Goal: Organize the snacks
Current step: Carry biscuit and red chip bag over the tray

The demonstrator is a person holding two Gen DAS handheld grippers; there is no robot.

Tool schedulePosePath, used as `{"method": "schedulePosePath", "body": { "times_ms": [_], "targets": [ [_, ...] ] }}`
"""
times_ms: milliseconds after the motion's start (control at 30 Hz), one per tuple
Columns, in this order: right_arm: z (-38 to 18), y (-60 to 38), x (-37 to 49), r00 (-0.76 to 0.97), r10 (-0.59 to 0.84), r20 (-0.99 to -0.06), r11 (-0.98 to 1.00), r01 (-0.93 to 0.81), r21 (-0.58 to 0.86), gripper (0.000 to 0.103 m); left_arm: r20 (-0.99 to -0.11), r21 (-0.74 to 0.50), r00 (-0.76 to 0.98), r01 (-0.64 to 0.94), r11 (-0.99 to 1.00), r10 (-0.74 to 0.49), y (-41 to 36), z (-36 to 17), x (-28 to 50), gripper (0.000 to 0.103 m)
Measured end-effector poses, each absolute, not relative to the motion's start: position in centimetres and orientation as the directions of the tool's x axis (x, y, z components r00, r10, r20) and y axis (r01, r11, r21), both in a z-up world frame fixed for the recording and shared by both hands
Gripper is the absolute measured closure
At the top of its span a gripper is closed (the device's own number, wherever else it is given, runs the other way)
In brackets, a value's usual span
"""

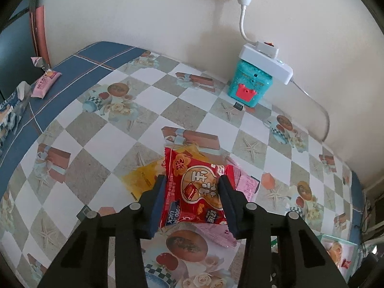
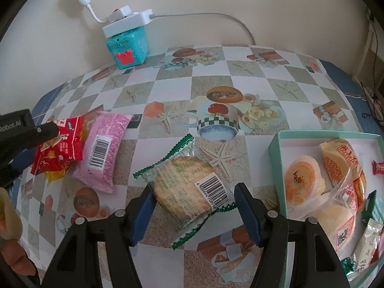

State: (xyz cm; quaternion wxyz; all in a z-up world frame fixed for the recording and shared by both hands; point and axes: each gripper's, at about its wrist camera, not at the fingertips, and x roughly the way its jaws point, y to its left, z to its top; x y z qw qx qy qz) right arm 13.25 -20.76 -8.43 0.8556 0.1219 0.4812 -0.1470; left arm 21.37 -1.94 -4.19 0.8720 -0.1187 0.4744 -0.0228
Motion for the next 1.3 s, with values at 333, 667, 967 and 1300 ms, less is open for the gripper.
{"method": "schedulePosePath", "body": {
  "times_ms": [333,667,967,1300],
  "targets": [
    [-4.1,-21.3,12.6,0.547,-0.159,-0.822,0.919,0.385,0.078,0.035,-0.807,-0.259,0.567,-0.088,0.962,-0.165,0.0,0.4,20.6,0.058],
    [-0.7,-23.2,10.8,0.548,-0.19,-0.814,0.898,0.433,0.081,0.035,-0.82,-0.295,0.54,-0.111,0.949,-0.192,1.5,2.5,19.5,0.058],
    [2.3,-25.2,8.0,0.535,-0.237,-0.811,0.865,0.496,0.074,0.035,-0.805,-0.308,0.551,-0.066,0.949,-0.222,-0.5,5.6,16.8,0.058],
    [5.1,-29.4,3.4,0.519,-0.308,-0.798,0.792,0.604,0.087,0.035,-0.811,-0.329,0.517,-0.019,0.944,-0.273,-3.6,6.3,14.0,0.058]
  ]
}}
